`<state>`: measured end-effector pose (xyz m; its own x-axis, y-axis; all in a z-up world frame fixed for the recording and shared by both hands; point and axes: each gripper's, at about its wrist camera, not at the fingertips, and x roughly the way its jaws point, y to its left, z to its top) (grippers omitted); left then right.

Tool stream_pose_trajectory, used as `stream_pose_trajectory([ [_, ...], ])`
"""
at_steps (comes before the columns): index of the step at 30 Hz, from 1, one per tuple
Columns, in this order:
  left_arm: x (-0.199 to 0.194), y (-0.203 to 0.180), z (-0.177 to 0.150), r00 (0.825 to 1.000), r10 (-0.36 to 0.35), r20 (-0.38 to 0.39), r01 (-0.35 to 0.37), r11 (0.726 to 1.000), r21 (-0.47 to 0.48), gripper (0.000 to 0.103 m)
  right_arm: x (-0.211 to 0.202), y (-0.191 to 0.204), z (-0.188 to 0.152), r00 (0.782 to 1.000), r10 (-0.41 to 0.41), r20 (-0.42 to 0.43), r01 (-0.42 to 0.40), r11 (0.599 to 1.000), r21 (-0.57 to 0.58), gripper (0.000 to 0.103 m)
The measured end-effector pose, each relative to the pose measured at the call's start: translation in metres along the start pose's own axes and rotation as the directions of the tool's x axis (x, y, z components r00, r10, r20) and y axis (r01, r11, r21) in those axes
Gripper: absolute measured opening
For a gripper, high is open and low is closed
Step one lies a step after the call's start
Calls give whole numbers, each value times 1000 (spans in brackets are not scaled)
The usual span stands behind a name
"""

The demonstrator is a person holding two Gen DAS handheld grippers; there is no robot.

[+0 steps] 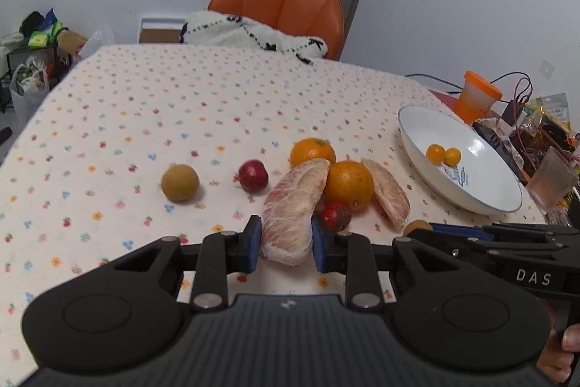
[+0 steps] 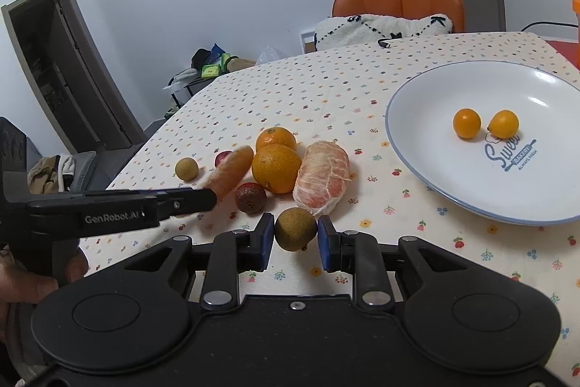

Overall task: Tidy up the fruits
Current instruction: 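Grasp a peeled pomelo segment with the left gripper while the right holds its fruit, then lower both held fruits onto the white plate and open both grippers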

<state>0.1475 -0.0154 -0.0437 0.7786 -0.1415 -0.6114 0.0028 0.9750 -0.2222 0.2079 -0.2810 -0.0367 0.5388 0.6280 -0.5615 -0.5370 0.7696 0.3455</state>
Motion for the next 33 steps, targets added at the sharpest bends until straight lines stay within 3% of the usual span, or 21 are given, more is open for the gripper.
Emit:
stream_pose_trajectory([
  [17, -27, -17, 19, 995, -14, 97, 10, 999, 42, 27, -22, -3, 11, 998, -4, 70, 5, 1000, -8, 24],
  [33, -15, -55, 32, 991, -62, 118, 51, 995, 92, 27, -43, -33, 17, 989, -71, 131, 66, 997, 40, 24],
])
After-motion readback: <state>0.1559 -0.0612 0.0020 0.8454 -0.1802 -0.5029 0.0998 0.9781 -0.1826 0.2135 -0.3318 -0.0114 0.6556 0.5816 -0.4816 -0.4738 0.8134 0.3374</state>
